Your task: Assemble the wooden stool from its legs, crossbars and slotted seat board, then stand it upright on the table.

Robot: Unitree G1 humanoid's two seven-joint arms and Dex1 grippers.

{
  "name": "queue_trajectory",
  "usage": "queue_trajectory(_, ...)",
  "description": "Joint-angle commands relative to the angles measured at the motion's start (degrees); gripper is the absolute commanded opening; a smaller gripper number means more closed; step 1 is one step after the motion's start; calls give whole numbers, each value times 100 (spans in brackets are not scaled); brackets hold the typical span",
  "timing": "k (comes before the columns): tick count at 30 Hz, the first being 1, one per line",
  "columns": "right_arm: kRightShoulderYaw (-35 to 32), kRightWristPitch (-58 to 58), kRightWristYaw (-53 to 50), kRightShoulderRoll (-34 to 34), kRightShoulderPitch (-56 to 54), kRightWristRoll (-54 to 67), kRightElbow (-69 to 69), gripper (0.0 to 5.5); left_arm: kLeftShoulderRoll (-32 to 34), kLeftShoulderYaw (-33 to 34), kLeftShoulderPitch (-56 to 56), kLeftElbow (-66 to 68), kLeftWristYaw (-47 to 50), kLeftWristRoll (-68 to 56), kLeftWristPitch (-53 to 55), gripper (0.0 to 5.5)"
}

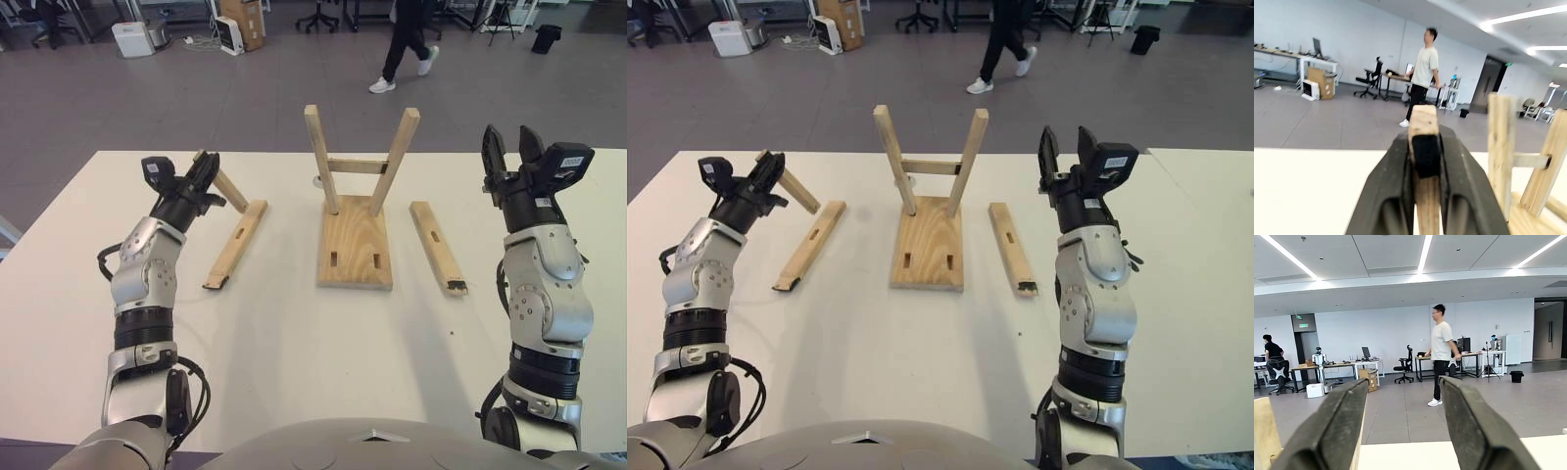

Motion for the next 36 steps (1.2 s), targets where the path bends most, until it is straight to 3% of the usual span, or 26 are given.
queue_trajectory(1, 101, -50, 28, -75, 36, -202, 136, 267, 164, -128, -275, 1387, -134, 644, -847, 41)
queue_trajectory(9, 59, -176, -20, -74, -8, -260, 294, 267, 29, -100, -493, 2359, -296, 826, -1561, 41)
queue_trajectory(21, 248, -156, 18, -19, 156, -387, 209, 267, -215, -282, 128, 1034, -40, 805, -879, 41)
queue_trajectory(32, 329, -156, 63, -40, 117, -401, 289, 267, -48, -258, -152, 2196, -18, 1033, -1301, 41)
queue_trajectory(36, 386, -165, 46, -14, 143, -429, 262, 267, -133, -568, 34, 2211, -16, 1370, -1500, 41)
